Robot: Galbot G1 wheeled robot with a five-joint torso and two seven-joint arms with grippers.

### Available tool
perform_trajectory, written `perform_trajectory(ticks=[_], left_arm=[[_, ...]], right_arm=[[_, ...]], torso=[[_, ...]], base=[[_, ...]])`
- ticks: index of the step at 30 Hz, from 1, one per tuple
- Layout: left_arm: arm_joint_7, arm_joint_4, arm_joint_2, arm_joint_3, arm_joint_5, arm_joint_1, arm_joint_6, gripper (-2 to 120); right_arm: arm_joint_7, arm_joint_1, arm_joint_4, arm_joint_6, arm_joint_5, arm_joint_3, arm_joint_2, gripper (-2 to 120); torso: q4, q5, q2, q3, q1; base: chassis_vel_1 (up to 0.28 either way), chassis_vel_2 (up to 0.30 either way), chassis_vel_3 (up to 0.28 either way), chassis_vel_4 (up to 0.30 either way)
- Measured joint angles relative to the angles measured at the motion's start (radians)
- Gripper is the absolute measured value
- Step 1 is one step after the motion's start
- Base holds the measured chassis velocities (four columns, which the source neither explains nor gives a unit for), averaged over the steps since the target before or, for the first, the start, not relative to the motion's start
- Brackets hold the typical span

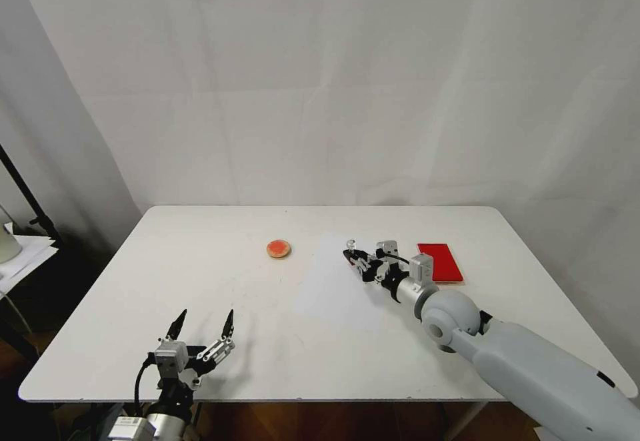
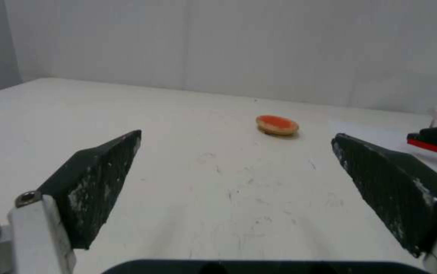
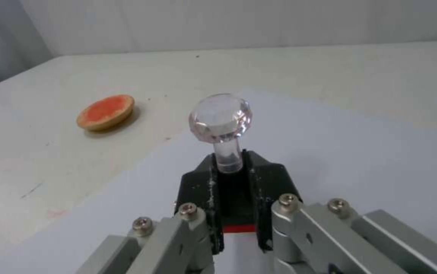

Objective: Pick up the stamp from the ink pad and place it onto another ink pad.

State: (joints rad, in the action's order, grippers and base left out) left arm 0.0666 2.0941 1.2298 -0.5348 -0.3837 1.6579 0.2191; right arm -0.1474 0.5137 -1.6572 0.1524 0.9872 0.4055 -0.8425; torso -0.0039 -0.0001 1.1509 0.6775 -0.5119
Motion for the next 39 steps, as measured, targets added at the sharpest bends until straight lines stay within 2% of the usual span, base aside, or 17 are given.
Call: perform_trajectory(ticks=[22, 25, 29, 32, 33, 37, 38, 39], left_arm=[[0.000, 0.000, 0.000, 0.000, 0.000, 0.000, 0.000, 100], [0.000, 0.000, 0.000, 0.000, 0.000, 0.000, 0.000, 100], [0.000, 0.000, 0.000, 0.000, 0.000, 0.000, 0.000, 100], [0.000, 0.000, 0.000, 0.000, 0.000, 0.000, 0.000, 100], [0.000, 0.000, 0.000, 0.000, 0.000, 0.000, 0.000, 100], [0.000, 0.000, 0.000, 0.000, 0.000, 0.000, 0.000, 100], [0.000, 0.000, 0.000, 0.000, 0.000, 0.000, 0.000, 100], [0.000, 0.000, 0.000, 0.000, 0.000, 0.000, 0.000, 100]], right_arm=[[-0.024, 0.042, 0.002, -0.021, 0.008, -0.024, -0.021, 11], [-0.026, -0.004, -0.046, -0.023, 0.027, -0.030, 0.000, 11], [-0.025, -0.099, -0.066, -0.020, 0.046, 0.012, 0.002, 11], [-0.010, -0.208, -0.027, -0.016, 0.052, 0.100, -0.049, 11], [-0.010, -0.208, -0.027, -0.016, 0.052, 0.100, -0.049, 11], [0.011, -0.294, 0.098, -0.012, 0.039, 0.185, -0.179, 11], [0.011, -0.294, 0.098, -0.012, 0.039, 0.185, -0.179, 11], [0.011, -0.305, 0.135, -0.011, 0.033, 0.199, -0.219, 11]], torso=[[0.0002, 0.0003, 0.000, 0.000, 0.000], [0.0001, -0.0002, 0.000, 0.000, 0.000], [0.0000, -0.0003, 0.000, 0.000, 0.000], [0.0002, 0.0001, 0.000, 0.000, 0.000], [0.0002, 0.0001, 0.000, 0.000, 0.000], [0.0006, -0.0001, 0.000, 0.000, 0.000], [0.0006, -0.0001, 0.000, 0.000, 0.000], [0.0004, -0.0003, 0.000, 0.000, 0.000]], base=[[0.000, 0.000, 0.000, 0.000], [0.000, 0.000, 0.000, 0.000], [0.000, 0.000, 0.000, 0.000], [0.000, 0.000, 0.000, 0.000], [0.000, 0.000, 0.000, 0.000], [0.000, 0.000, 0.000, 0.000], [0.000, 0.000, 0.000, 0.000], [0.000, 0.000, 0.000, 0.000]])
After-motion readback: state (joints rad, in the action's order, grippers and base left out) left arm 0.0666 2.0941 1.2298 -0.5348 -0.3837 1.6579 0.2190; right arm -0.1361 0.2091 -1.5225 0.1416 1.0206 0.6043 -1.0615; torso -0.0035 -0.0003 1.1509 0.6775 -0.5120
